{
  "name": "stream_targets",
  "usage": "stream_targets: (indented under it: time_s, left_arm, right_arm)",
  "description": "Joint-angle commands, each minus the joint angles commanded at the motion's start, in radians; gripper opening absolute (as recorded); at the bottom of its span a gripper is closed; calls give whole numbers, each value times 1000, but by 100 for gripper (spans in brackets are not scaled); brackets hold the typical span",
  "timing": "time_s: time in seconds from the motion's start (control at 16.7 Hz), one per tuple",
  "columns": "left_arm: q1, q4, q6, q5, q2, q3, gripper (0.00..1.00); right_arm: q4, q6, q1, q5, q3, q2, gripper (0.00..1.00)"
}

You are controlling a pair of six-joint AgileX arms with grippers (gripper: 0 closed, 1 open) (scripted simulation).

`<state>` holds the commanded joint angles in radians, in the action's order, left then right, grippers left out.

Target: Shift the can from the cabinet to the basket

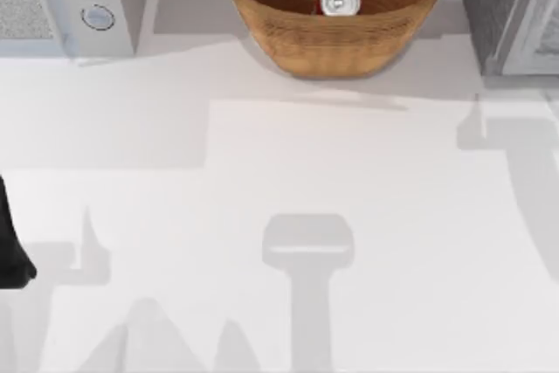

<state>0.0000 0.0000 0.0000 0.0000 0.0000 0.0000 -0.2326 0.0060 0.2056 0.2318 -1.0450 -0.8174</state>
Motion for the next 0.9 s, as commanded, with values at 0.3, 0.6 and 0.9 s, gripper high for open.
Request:
stream_targets:
  time_s: [0.3,0.6,0.9]
  left_arm:
    - [0,0,0,0,0,0,100]
    - [0,0,0,0,0,0,100]
    - [0,0,0,0,0,0,100]
  right_arm:
    - [92,-3,-96,-107,570,382,100]
    - [189,-5,-176,-199,938,711,100]
    - [233,-6,-206,-232,1045,817,100]
